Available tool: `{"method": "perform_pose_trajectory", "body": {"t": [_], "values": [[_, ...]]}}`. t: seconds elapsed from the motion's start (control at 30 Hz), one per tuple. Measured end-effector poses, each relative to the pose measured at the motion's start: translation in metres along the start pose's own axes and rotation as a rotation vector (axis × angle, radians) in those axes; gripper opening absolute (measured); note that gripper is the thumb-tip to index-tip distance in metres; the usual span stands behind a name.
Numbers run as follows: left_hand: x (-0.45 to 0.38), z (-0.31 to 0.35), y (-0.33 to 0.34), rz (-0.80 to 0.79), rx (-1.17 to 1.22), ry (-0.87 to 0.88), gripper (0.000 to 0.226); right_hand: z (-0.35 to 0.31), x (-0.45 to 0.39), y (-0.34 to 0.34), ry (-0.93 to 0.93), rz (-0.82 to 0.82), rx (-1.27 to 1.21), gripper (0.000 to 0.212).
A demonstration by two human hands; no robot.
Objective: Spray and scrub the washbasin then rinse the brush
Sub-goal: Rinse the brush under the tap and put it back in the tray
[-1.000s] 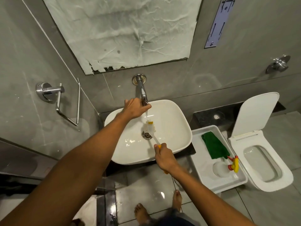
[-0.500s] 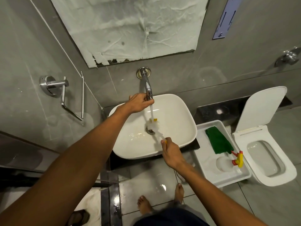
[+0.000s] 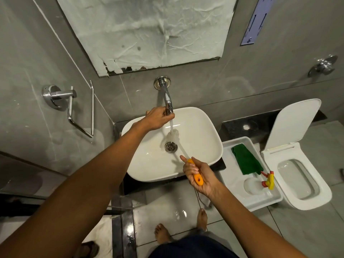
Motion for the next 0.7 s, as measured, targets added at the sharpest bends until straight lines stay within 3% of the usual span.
{"method": "perform_pose_trajectory", "body": {"t": [0.2, 0.37, 0.43, 0.57, 0.7], "values": [[0.002, 0.002, 0.0, -0.011, 0.008, -0.007, 0.029, -0.028, 0.004, -0.006, -0.393, 0.369, 0.773, 0.033], [0.002, 0.002, 0.0, -0.022, -0.009, -0.002, 0.031, -0.037, 0.015, 0.02, -0.711, 0.561, 1.556, 0.04], [0.003, 0.001, 0.001, -0.017, -0.017, 0.019, 0.036, -0.038, 0.018, 0.03, -0.833, 0.595, 1.751, 0.042], [0.008, -0.008, 0.002, 0.037, -0.012, 0.028, 0.043, -0.045, 0.019, 0.03, -0.855, 0.65, 1.77, 0.045], [0.01, -0.019, 0.0, 0.133, 0.258, -0.041, 0.045, -0.046, 0.011, 0.01, -0.606, 0.492, 1.238, 0.045]]}}
Point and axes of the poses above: each hand's wrist, its own x-axis away from the middle knuckle, its own y-axis out of the palm, z = x × y, the point moved 9 cm from there along -x, towards the middle knuckle, and after that the axes turned 8 degrees about y, right-handed, at the moved point
